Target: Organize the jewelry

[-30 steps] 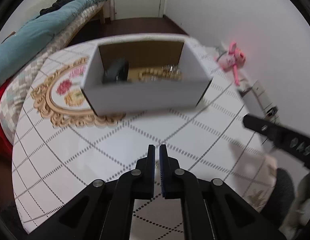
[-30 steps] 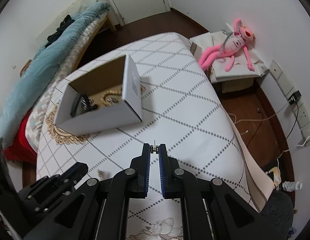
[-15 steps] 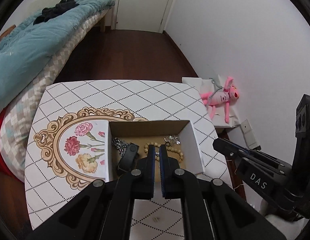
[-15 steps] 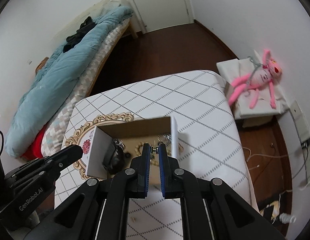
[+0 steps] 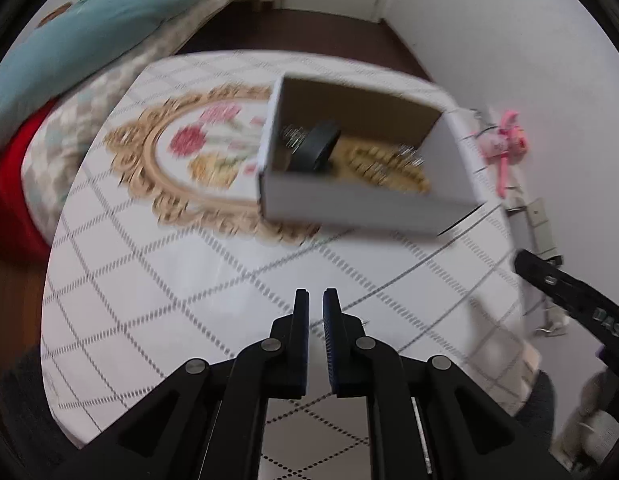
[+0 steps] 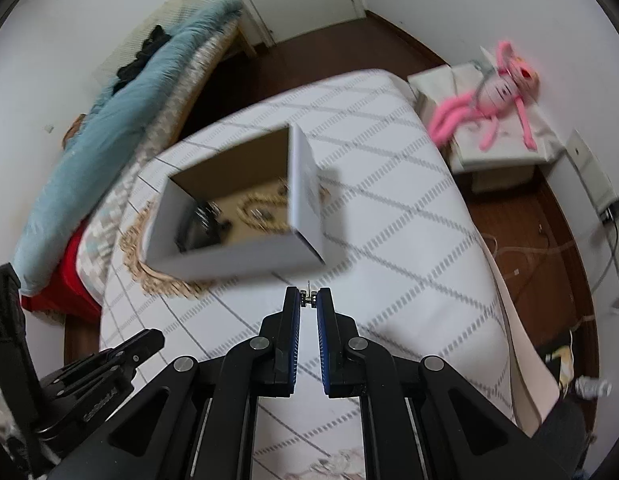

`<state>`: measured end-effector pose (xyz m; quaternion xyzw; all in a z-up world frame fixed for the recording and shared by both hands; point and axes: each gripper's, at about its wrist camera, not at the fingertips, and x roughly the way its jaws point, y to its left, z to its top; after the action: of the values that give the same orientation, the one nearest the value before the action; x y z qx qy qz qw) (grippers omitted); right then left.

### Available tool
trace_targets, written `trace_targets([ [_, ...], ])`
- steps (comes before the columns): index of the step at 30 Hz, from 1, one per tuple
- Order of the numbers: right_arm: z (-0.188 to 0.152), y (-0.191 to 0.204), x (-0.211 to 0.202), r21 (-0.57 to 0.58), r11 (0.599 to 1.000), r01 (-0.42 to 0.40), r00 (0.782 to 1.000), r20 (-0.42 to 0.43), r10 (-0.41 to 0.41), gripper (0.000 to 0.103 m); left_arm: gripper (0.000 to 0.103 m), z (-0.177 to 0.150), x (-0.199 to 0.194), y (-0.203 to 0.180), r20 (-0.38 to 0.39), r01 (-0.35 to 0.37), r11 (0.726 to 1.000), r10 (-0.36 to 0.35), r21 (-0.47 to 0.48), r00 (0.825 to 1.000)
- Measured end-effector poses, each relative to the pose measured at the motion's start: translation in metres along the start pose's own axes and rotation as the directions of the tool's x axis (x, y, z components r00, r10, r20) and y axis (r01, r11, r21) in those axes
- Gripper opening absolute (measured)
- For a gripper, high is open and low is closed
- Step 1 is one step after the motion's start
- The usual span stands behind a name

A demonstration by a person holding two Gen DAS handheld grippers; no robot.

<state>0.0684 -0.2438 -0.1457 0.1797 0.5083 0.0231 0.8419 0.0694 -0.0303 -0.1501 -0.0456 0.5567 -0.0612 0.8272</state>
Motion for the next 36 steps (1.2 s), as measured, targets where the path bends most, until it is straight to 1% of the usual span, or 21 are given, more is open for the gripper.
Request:
trace_targets([
  [2, -0.008, -0.008, 0.004, 0.013, 1.0, 0.009, 1.0, -0.014, -0.009, 0.009, 0.007, -0.007, 0.014, -0.001, -0.031, -0.05, 0.999, 0.05, 0.007, 0.998],
  [3, -0.012, -0.012, 0.005, 0.016, 1.0, 0.016, 1.0, -0.016, -0.015, 0.009, 0.007, -0.009, 0.02, -0.002, -0.049, -0.062, 0.998, 0.062, 0.012, 0.997],
  [4, -0.014, -0.015, 0.006, 0.018, 1.0, 0.024, 1.0, -0.016, -0.023, 0.009, 0.008, -0.011, 0.024, -0.002, -0.061, -0.058, 0.998, 0.059, 0.014, 0.996],
  [6, -0.017, -0.021, 0.006, 0.025, 0.999, 0.031, 0.999, -0.015, -0.031, 0.009, 0.013, -0.015, 0.03, -0.007, -0.069, -0.04, 0.999, 0.042, 0.024, 0.997],
  [8, -0.019, -0.027, 0.007, 0.036, 0.999, 0.037, 0.999, -0.013, -0.037, 0.009, 0.034, -0.02, 0.034, -0.013, -0.063, -0.038, 0.999, 0.041, 0.038, 0.997],
  [10, -0.02, -0.03, 0.006, 0.043, 0.998, 0.042, 0.999, -0.011, -0.041, 0.009, 0.039, -0.022, 0.033, -0.018, -0.047, -0.02, 0.999, 0.022, 0.043, 0.999],
  [16, -0.018, -0.034, 0.005, 0.051, 0.997, 0.055, 0.999, -0.004, -0.054, 0.009, 0.039, -0.024, 0.043, -0.038, -0.03, -0.062, 0.992, 0.066, 0.107, 0.997],
  [28, -0.018, -0.042, 0.011, 0.076, 0.995, 0.057, 0.998, -0.006, -0.057, 0.009, 0.038, -0.024, 0.057, -0.053, -0.022, -0.074, 0.983, 0.079, 0.171, 0.997],
  [33, -0.018, -0.045, 0.011, 0.08, 0.995, 0.057, 0.998, -0.005, -0.056, 0.009, 0.038, -0.024, 0.057, -0.058, -0.015, -0.059, 0.98, 0.063, 0.191, 0.998],
  [34, -0.018, -0.045, 0.011, 0.082, 0.995, 0.056, 0.998, -0.005, -0.056, 0.009, 0.036, -0.024, 0.057, -0.058, -0.013, -0.056, 0.979, 0.06, 0.195, 0.998],
  [36, -0.017, -0.046, 0.011, 0.084, 0.995, 0.057, 0.998, -0.003, -0.057, 0.009, 0.027, -0.024, 0.057, -0.06, -0.007, -0.053, 0.977, 0.056, 0.208, 0.998],
])
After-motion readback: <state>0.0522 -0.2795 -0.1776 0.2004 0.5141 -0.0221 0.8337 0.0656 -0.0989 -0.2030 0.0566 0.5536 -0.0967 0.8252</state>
